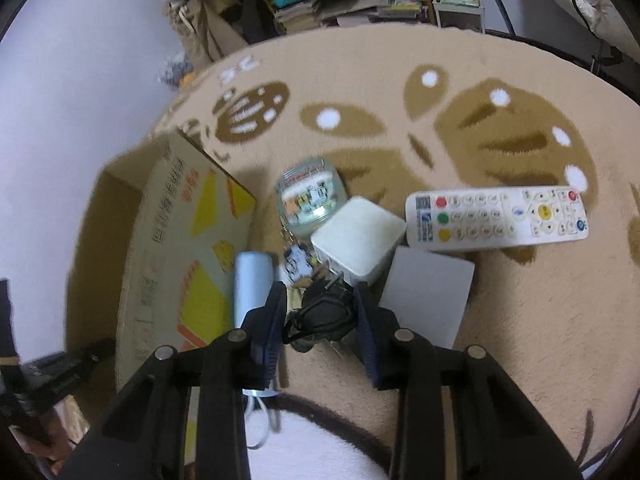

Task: Organize rigid objects
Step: 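Move the right tool back toward the light blue cylinder and keys, then grasp the keys with the right tool and drop them into the box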

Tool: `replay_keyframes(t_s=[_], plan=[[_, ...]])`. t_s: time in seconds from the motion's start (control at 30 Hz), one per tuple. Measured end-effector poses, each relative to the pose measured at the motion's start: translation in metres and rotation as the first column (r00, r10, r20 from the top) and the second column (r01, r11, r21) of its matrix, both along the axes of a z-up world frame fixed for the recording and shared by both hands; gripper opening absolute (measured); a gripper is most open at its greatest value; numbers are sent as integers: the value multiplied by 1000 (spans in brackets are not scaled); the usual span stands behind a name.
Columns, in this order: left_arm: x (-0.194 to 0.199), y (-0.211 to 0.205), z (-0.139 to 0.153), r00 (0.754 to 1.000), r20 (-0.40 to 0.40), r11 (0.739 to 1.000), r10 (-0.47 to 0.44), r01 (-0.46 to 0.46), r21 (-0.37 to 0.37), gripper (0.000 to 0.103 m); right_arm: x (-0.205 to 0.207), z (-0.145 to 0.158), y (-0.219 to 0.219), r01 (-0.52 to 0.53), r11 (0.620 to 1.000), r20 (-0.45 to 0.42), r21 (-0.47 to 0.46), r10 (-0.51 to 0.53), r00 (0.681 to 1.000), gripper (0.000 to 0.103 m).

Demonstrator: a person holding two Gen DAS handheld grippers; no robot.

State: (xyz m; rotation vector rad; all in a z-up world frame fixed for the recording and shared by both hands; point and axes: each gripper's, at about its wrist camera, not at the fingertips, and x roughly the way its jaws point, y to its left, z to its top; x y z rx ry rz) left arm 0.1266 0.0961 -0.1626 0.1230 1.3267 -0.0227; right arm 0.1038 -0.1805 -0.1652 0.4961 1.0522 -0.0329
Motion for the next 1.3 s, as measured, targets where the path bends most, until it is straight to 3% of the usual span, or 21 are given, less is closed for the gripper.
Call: replay_keyframes(t_s=[0.5, 0.77, 1.0, 1.3], plan=[[-1, -1, 0, 1000, -6, 1000, -1, 1, -13, 13, -8, 74, 14, -32, 999, 217, 27, 25, 976, 36], [-1, 0, 1, 1000, -8, 1000, 6, -6, -24, 12, -15, 110, 31, -82, 995, 340, 47, 61, 938, 36], [0, 0, 2, 1000, -9, 1000, 6, -6, -25, 12, -21, 137, 62, -189, 981, 441, 35, 155, 884, 36], [-1, -1, 2, 1000, -9, 1000, 4, -5, -25, 12, -7, 109, 95, -267, 963, 381, 26, 238, 894, 36]])
